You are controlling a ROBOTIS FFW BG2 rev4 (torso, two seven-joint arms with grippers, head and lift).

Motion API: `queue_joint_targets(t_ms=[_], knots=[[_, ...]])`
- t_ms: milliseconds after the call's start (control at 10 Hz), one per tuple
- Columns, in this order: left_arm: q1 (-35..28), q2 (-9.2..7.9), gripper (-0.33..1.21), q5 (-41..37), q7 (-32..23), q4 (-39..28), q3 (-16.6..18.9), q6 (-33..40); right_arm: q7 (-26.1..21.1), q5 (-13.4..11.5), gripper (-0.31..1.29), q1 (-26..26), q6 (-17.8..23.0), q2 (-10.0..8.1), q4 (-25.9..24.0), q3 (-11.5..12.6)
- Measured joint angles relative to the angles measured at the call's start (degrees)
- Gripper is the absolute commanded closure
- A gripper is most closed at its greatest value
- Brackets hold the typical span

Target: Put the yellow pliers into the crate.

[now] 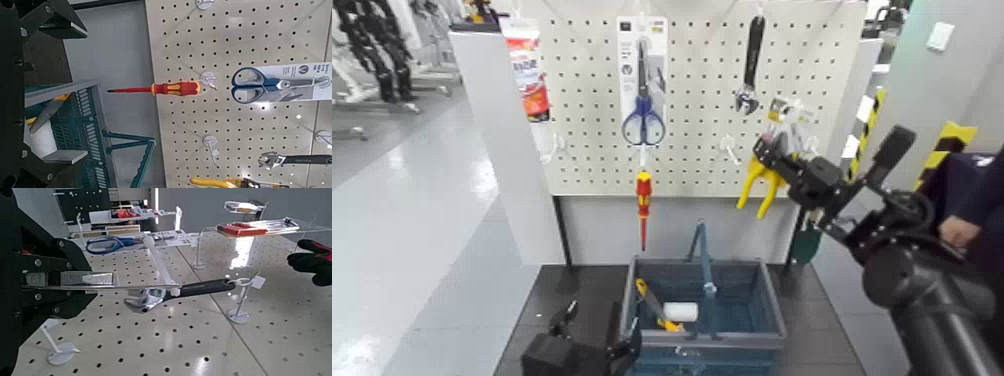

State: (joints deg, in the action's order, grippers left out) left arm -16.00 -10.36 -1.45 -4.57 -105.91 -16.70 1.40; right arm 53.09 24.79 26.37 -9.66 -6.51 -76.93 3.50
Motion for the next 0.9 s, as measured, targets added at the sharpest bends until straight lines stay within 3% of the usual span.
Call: queue_joint_targets(t_ms=[600,900], knots=[[0.0,-0.16,0.22,-0.1,0.0,0.0,-0.3,0.1,1.4,-0.1,1.10,-3.8,0.2,0.14,6.0,-2.1],[0.0,-0.15,0.22,-0.1,0.0,0.0,-0.4,0.1,1.9,-0.5,1.10,-4.5,0.2,-0.57,10.1,-4.6]])
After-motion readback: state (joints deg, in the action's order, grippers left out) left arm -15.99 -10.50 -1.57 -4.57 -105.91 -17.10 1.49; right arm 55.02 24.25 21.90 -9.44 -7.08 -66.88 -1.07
